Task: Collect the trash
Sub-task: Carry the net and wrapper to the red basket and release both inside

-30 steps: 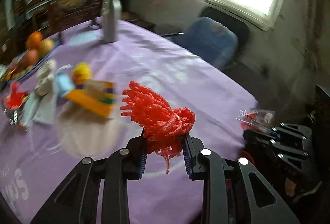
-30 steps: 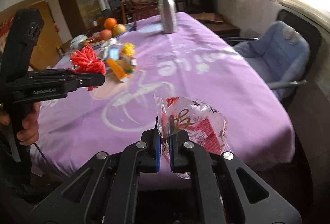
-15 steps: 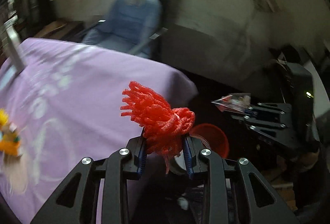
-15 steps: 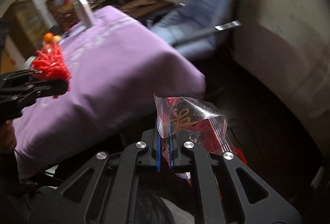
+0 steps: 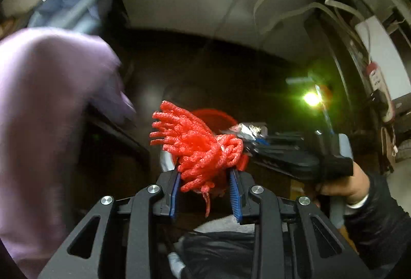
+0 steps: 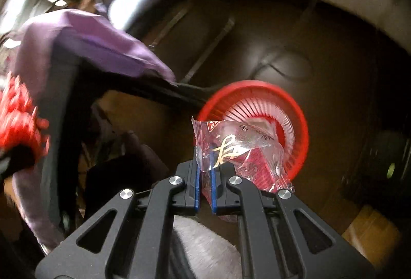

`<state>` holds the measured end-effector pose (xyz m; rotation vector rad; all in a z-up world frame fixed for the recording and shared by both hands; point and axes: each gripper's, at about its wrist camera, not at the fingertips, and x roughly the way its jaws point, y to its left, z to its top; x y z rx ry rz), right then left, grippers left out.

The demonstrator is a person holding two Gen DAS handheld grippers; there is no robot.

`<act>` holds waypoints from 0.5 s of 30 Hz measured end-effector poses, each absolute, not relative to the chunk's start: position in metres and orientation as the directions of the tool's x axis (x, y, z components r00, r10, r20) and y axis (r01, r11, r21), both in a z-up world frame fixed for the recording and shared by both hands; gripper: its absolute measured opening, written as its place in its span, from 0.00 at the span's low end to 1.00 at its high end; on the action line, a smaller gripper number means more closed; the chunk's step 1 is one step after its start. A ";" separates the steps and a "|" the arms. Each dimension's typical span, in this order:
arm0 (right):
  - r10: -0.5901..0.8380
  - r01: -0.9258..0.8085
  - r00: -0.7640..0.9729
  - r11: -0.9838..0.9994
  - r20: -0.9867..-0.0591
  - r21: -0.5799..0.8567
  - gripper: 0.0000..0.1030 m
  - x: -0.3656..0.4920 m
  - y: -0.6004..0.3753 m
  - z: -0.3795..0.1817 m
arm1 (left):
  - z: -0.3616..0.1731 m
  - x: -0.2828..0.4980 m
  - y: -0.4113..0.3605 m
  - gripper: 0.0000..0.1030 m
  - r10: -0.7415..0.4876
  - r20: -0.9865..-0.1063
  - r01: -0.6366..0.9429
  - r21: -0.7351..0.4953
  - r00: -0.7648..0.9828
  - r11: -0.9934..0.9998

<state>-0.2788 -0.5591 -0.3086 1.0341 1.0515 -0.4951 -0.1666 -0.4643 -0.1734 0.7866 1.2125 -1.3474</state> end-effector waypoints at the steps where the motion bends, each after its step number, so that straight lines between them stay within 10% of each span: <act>1: 0.137 0.770 0.447 0.445 -0.884 0.458 0.07 -0.283 -0.561 -0.319 | -0.187 -0.166 -0.471 0.30 -0.258 -0.949 0.966 -0.223 -0.184 0.130; 15: 0.249 0.837 0.411 0.278 -0.877 0.471 0.11 -0.298 -0.575 -0.390 | -0.313 -0.188 -0.507 0.30 -0.010 -0.965 0.957 -0.263 -0.264 0.123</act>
